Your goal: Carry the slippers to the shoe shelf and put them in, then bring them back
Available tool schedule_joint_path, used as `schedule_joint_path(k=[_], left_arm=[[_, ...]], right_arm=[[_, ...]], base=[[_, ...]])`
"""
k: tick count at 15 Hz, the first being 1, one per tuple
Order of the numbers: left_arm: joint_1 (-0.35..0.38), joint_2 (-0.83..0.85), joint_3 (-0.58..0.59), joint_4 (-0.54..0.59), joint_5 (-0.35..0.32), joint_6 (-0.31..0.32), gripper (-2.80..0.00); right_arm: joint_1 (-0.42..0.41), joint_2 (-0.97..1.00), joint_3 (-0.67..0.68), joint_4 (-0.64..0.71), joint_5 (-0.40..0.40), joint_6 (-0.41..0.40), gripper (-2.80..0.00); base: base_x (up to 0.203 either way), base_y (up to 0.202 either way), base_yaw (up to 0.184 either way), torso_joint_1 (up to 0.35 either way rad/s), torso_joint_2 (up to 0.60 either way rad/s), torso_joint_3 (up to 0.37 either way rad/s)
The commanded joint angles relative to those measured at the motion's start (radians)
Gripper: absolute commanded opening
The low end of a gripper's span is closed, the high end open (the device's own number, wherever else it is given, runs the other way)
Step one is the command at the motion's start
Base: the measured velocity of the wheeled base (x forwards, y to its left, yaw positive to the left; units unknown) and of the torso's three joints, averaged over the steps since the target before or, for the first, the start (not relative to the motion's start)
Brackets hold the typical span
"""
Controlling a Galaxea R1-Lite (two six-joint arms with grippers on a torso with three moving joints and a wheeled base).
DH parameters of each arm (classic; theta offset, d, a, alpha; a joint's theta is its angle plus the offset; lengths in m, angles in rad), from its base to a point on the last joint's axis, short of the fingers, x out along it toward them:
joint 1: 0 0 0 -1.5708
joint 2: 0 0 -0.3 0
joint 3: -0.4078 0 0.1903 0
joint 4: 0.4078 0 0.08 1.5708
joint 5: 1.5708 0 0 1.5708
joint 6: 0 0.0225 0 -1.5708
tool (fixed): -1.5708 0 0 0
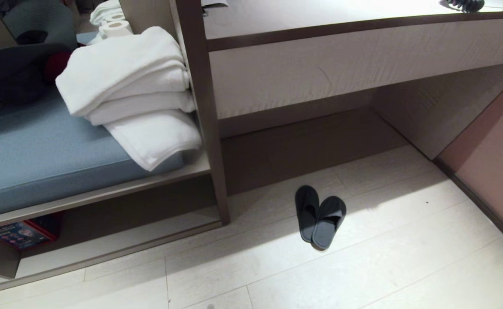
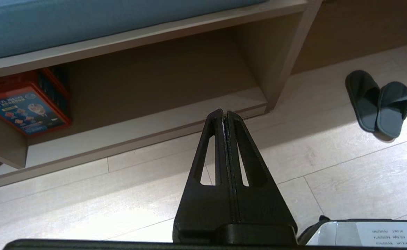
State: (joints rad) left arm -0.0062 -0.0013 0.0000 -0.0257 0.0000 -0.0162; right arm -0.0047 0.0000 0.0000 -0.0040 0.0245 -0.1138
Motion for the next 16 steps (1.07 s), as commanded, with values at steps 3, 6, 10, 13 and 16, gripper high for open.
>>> schedule_joint_path(k=[3,6,10,13,16], left_arm=[[0.000,0.001,0.008,0.000,0.000,-0.001,-2.80],[0.000,0.001,0.008,0.000,0.000,-0.002,-2.80],[0.000,0.001,0.008,-0.002,0.000,-0.002,-2.80],[0.000,0.001,0.008,0.000,0.000,-0.004,-2.80],[0.000,0.001,0.008,0.000,0.000,-0.004,-2.80]], right_arm=[[0.000,0.002,0.000,-0.001,0.000,-0.002,-2.80],[0.000,0.002,0.000,-0.001,0.000,-0.004,-2.80],[0.000,0.000,0.000,0.001,-0.001,0.003,-2.80],[0.000,0.000,0.000,0.003,-0.001,0.019,-2.80],[0.000,0.000,0.000,0.003,-0.001,0.042,-2.80]], base=[[0.000,0.000,0.000,0.002,0.00,0.201],[0.000,0.000,0.000,0.000,0.00,0.199],[0.000,0.000,0.000,0.002,0.00,0.198],[0.000,0.000,0.000,0.002,0.00,0.204],[0.000,0.000,0.000,0.001,0.00,0.195]])
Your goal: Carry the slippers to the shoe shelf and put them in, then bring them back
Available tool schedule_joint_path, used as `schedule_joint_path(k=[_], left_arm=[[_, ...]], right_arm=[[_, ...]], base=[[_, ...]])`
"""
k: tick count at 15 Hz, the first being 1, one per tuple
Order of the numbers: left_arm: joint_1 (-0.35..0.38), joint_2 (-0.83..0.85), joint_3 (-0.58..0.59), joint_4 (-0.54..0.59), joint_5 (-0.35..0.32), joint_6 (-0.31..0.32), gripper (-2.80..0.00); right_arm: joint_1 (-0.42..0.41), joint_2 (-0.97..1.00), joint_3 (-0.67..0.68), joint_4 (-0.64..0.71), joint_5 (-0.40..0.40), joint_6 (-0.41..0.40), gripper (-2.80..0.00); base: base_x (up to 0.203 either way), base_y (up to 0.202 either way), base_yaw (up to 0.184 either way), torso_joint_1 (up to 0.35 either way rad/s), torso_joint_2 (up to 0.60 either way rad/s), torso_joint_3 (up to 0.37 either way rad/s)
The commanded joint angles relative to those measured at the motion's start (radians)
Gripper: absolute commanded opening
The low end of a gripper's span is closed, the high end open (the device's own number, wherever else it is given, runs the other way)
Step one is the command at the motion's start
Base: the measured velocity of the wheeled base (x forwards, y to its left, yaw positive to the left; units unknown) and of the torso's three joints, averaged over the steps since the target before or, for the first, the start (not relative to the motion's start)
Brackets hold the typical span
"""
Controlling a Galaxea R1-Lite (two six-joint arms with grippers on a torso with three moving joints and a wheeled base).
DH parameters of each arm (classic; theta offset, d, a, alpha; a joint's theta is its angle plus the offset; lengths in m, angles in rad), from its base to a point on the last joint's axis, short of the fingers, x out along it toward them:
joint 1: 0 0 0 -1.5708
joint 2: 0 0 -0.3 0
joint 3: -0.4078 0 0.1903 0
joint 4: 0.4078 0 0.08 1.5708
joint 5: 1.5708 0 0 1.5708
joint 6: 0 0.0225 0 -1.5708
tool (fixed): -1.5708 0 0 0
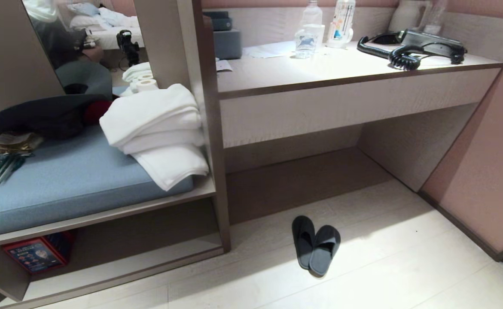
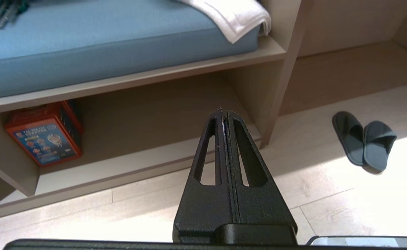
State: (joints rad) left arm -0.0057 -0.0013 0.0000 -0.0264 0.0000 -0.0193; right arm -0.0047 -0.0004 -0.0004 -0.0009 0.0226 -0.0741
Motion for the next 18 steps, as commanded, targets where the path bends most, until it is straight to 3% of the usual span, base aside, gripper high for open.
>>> schedule_joint_path(k=[1,8,18], left_arm=[[0.000,0.001,0.008,-0.001,0.000,-0.002,-2.80],[0.000,0.001,0.008,-0.001,0.000,-0.002,-2.80],[0.000,0.001,0.008,-0.001,0.000,-0.002,-2.80]], right_arm=[[0.000,0.000,0.000,-0.001,0.000,0.002,-2.80],[0.000,0.000,0.000,0.001,0.000,-0.013,-2.80],[0.000,0.002,0.000,0.001,0.000,-0.015,-2.80]], base=[[0.000,0.000,0.000,-0.001,0.00,0.203],[0.000,0.000,0.000,0.005,0.00,0.183],[0.000,0.000,0.000,0.000,0.00,0.011]])
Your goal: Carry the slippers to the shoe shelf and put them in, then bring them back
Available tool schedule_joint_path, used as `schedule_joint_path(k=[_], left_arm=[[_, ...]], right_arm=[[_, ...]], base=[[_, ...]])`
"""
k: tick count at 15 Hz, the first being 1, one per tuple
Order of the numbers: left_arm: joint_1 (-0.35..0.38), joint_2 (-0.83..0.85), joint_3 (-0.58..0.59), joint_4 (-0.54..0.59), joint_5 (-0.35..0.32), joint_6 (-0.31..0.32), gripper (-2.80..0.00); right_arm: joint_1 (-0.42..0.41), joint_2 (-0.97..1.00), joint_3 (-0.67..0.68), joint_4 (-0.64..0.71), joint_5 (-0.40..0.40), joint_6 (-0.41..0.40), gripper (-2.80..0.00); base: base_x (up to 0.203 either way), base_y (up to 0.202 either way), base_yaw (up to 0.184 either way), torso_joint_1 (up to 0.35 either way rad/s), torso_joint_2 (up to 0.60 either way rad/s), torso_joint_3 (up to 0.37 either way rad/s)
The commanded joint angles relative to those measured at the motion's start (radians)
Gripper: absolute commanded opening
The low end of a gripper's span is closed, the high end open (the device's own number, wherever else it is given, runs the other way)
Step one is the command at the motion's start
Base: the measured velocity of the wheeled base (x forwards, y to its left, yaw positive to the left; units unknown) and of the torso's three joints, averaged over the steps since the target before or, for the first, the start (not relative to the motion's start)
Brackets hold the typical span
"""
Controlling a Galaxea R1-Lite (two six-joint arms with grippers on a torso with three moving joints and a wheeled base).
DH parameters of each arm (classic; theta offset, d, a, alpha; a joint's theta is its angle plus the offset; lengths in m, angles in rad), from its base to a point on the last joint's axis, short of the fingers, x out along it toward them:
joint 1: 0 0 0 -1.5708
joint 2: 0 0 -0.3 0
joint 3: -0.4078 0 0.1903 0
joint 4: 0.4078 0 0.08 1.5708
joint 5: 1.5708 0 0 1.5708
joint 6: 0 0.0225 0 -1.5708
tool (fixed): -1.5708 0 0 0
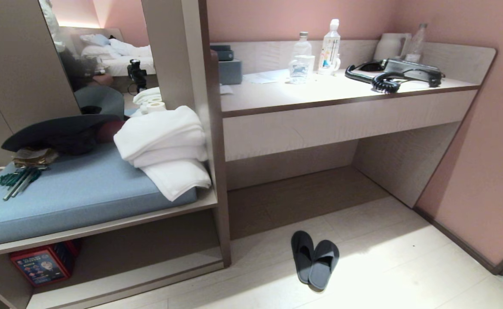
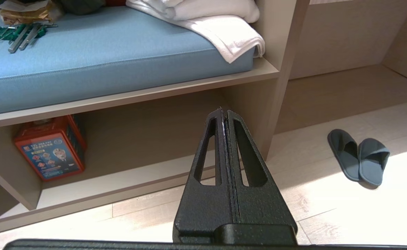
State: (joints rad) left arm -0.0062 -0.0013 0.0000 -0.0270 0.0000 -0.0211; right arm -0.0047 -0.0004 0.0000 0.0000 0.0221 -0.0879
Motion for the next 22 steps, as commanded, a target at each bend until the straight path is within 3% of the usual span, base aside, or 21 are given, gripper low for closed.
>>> schedule_joint_path(k=[1,4,14,22], left_arm=[[0.000,0.001,0.008,-0.001,0.000,0.000,-2.80],[0.000,0.001,0.008,-0.001,0.000,0.000,-2.80],[0.000,0.001,0.008,-0.002,0.000,0.010,-2.80],[0.000,0.001,0.008,-0.002,0.000,0.007,-2.80]], right_arm=[[0.000,0.002,0.000,-0.001,0.000,-0.002,-2.80],[0.000,0.002,0.000,-0.002,0.001,-0.003,-2.80],[0.000,0.000,0.000,-0.002,0.001,-0.001,-2.80],[0.000,0.001,0.000,-0.002,-0.001,-0.001,-2.80]], base=[[0.000,0.000,0.000,0.000,0.00,0.000],[0.002,-0.011,0.053,0.001,0.00,0.005],[0.001,-0.008,0.159,0.001,0.00,0.002],[0.000,0.000,0.000,0.000,0.00,0.000]])
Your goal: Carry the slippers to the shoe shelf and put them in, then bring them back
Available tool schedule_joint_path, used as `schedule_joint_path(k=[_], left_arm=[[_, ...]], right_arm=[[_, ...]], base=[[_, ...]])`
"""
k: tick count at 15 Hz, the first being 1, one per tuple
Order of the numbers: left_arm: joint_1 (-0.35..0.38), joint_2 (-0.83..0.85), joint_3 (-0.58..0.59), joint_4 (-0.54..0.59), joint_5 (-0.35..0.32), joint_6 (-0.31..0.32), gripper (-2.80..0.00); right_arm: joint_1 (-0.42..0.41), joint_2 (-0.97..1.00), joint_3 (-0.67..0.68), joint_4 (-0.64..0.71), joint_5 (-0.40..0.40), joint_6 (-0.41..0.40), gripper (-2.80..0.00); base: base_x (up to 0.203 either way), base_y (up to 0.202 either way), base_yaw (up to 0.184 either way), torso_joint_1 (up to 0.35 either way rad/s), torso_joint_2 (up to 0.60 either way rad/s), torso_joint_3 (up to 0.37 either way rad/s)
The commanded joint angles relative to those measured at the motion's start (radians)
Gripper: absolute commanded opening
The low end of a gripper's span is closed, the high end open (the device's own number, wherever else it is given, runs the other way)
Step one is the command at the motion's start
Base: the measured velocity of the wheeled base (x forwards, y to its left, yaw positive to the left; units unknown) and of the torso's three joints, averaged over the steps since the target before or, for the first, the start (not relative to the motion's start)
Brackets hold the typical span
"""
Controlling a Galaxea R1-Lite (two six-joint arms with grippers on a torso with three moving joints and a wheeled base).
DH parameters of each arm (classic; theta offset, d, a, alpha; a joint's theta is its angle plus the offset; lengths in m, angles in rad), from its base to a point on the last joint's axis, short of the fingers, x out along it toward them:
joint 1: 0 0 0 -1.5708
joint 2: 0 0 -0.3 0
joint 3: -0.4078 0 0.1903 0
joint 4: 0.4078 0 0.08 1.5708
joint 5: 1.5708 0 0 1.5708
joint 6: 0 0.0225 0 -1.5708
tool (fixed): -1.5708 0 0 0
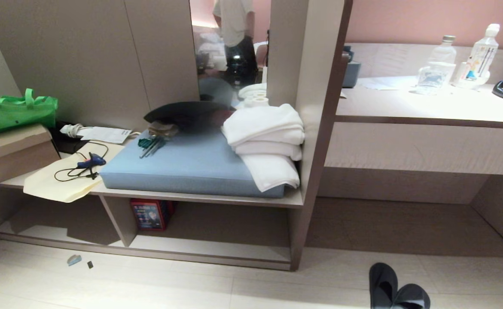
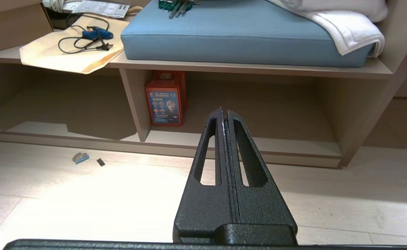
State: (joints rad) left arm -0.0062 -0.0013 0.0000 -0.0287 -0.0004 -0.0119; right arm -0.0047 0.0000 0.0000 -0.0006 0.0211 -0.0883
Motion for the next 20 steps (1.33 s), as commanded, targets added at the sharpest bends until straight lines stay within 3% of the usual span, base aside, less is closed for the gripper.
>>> schedule_joint_path(k=[1,8,20], left_arm=[[0.000,0.001,0.008,0.000,0.000,-0.002,-2.80],[0.000,0.001,0.008,0.001,0.000,-0.003,-2.80],[0.000,0.001,0.008,0.000,0.000,-0.005,-2.80]], right_arm=[[0.000,0.000,0.000,-0.001,0.000,-0.002,-2.80],[0.000,0.000,0.000,-0.001,0.000,-0.002,-2.80],[0.000,0.000,0.000,-0.001,0.000,0.035,-2.80]], base=[[0.000,0.000,0.000,0.000,0.00,0.000],[-0.018,0.000,0.000,0.001,0.00,0.000],[-0.193,0.000,0.001,0.003,0.00,0.003]])
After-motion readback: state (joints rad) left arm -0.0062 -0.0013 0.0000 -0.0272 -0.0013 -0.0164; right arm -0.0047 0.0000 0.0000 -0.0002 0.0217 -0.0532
